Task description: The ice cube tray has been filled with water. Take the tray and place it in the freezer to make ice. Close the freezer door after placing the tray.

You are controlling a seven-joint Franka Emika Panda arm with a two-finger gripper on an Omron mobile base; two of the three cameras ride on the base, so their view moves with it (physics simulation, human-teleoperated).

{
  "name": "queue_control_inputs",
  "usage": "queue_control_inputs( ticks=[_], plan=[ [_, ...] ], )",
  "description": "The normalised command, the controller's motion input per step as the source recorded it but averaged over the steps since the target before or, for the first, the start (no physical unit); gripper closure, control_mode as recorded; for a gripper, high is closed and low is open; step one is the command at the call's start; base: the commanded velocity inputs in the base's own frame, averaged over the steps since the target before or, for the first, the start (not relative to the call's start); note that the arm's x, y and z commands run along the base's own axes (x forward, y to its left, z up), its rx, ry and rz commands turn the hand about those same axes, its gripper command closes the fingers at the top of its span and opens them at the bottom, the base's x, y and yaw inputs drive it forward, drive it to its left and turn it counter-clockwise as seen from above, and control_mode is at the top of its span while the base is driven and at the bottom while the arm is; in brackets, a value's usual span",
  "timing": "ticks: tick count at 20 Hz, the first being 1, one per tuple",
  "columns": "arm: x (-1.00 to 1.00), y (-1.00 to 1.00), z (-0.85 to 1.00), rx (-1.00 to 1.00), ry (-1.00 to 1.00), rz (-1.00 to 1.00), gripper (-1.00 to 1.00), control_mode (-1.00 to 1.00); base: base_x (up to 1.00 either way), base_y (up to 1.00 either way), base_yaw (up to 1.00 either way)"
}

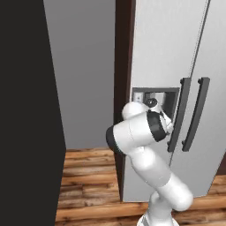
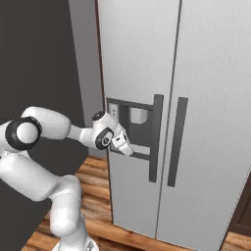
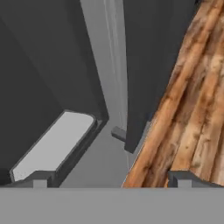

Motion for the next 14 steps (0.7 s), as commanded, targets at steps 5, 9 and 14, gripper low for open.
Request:
queue_control_inputs(
  ticks=[5, 9, 14],
  plan=[
    [0.62, -0.71, 0.0, 0.24, -0.09, 0.68, -1.0, -1.0, 0.0, 0.0, 0.0],
    [0.87, -0.59, 0.0, 0.23, -0.1, 0.71, -1.0, -1.0, 0.0, 0.0, 0.0],
    [1.0, -0.54, -0.04, 0.18, -0.09, 0.61, -1.0, -1.0, 0.0, 0.0, 0.0]
  ],
)
